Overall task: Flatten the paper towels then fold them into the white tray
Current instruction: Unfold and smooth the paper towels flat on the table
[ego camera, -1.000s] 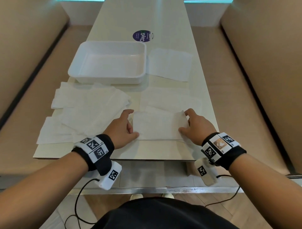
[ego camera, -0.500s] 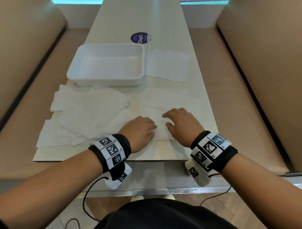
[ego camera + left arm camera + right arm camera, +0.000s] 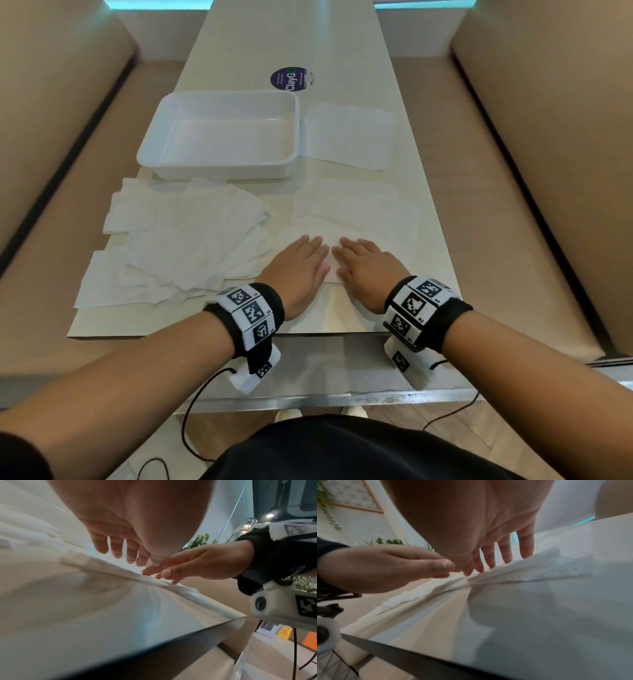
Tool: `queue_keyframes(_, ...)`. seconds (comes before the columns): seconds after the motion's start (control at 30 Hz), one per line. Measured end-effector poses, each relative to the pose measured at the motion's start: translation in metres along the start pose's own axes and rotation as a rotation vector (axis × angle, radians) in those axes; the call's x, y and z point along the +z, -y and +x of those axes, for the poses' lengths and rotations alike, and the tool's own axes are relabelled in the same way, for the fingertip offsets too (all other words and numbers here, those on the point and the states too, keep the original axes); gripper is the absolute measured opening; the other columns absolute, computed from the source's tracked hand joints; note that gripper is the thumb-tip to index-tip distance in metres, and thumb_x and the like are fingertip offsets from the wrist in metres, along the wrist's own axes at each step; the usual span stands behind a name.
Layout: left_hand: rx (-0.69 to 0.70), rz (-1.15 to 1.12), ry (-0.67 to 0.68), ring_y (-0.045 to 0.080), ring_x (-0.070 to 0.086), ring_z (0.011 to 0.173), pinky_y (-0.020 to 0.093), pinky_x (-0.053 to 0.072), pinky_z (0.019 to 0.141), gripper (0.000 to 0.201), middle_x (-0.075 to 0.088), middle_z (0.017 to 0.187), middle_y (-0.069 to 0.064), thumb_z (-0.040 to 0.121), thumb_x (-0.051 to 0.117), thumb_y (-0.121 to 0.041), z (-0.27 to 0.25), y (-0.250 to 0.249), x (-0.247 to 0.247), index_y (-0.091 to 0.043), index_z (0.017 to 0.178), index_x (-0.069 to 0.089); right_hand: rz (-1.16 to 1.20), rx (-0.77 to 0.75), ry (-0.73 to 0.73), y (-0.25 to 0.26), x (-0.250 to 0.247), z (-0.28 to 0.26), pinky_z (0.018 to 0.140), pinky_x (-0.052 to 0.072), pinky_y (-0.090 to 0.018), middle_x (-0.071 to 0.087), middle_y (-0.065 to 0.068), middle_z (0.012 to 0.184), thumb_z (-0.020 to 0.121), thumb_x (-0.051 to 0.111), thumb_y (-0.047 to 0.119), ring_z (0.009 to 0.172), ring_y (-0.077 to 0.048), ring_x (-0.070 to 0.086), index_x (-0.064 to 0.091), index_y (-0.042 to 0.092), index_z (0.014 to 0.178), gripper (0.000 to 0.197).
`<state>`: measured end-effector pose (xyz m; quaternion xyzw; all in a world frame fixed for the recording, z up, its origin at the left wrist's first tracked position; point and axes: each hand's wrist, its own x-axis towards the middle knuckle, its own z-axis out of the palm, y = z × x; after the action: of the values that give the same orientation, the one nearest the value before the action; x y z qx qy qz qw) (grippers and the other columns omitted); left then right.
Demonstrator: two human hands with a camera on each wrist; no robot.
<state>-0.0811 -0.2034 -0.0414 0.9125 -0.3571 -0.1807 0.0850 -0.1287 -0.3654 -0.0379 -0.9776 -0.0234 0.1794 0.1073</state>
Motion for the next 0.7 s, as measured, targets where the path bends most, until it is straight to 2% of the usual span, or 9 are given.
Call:
queue_keyframes(0.1, -0.015, 0.018, 0.063, 0.021, -0.004, 0.149, 0.028, -0.001, 0.118, 0.055, -0.002, 0.162, 0.008, 0.105, 0.023, -0.029, 0.008, -0.006, -0.001, -0.009, 0.153, 0.005, -0.022, 0.022, -0.06, 0.003, 0.0, 0.002, 0.104, 0.036, -0.04, 0.021, -0.001, 0.156, 0.099, 0.038, 0.028, 0.14, -0.024, 0.023, 0.023, 0.018, 0.148, 0.052)
queue_keyframes(0.23, -0.04, 0.131, 0.169, 0.021, -0.01, 0.148, 0.031, 0.0, 0.12, 0.061, -0.013, 0.161, 0.009, 0.105, 0.023, -0.034, 0.007, -0.006, 0.001, -0.008, 0.152, -0.005, -0.073, 0.041, -0.009, -0.001, 0.001, -0.004, 0.106, 0.032, -0.04, 0.01, 0.001, 0.16, 0.1, 0.035, 0.034, 0.143, -0.021, 0.015, 0.012, 0.02, 0.152, 0.059)
queue_keyframes(0.4, -0.007, 0.163, 0.21, 0.016, -0.007, 0.149, 0.034, 0.012, 0.12, 0.066, -0.014, 0.161, 0.002, 0.102, 0.029, -0.04, -0.014, -0.009, -0.002, -0.013, 0.153, -0.004, -0.115, 0.081, 0.076, -0.013, -0.006, -0.024, 0.108, 0.03, -0.041, 0.006, 0.002, 0.16, 0.098, 0.038, 0.041, 0.143, -0.021, 0.016, 0.009, 0.02, 0.152, 0.065)
queue_keyframes(0.57, 0.01, 0.119, 0.161, 0.02, -0.003, 0.149, 0.035, 0.01, 0.12, 0.068, -0.006, 0.162, 0.002, 0.1, 0.035, -0.045, -0.013, -0.005, -0.008, -0.017, 0.154, 0.004, -0.135, 0.194, 0.109, -0.015, -0.021, -0.03, 0.103, 0.037, -0.041, 0.012, -0.002, 0.158, 0.094, 0.047, 0.041, 0.138, -0.026, 0.026, 0.015, 0.013, 0.149, 0.071)
queue_keyframes(0.63, 0.031, 0.067, 0.115, 0.019, -0.004, 0.149, 0.032, 0.006, 0.12, 0.067, -0.006, 0.162, 0.004, 0.101, 0.035, -0.043, -0.007, -0.008, -0.01, -0.015, 0.154, 0.004, -0.126, 0.14, 0.07, -0.008, -0.026, -0.024, 0.109, 0.031, -0.043, 0.003, -0.003, 0.16, 0.095, 0.045, 0.042, 0.144, -0.027, 0.017, 0.009, 0.013, 0.152, 0.073)
queue_keyframes(0.7, 0.068, 0.005, 0.111, 0.019, -0.004, 0.149, 0.032, 0.005, 0.121, 0.07, -0.005, 0.162, 0.005, 0.1, 0.038, -0.039, 0.0, -0.011, -0.008, -0.013, 0.154, 0.002, -0.111, 0.003, 0.034, 0.003, -0.024, -0.015, 0.116, 0.02, -0.042, -0.004, -0.002, 0.161, 0.098, 0.04, 0.04, 0.148, -0.024, 0.006, 0.003, 0.017, 0.153, 0.07)
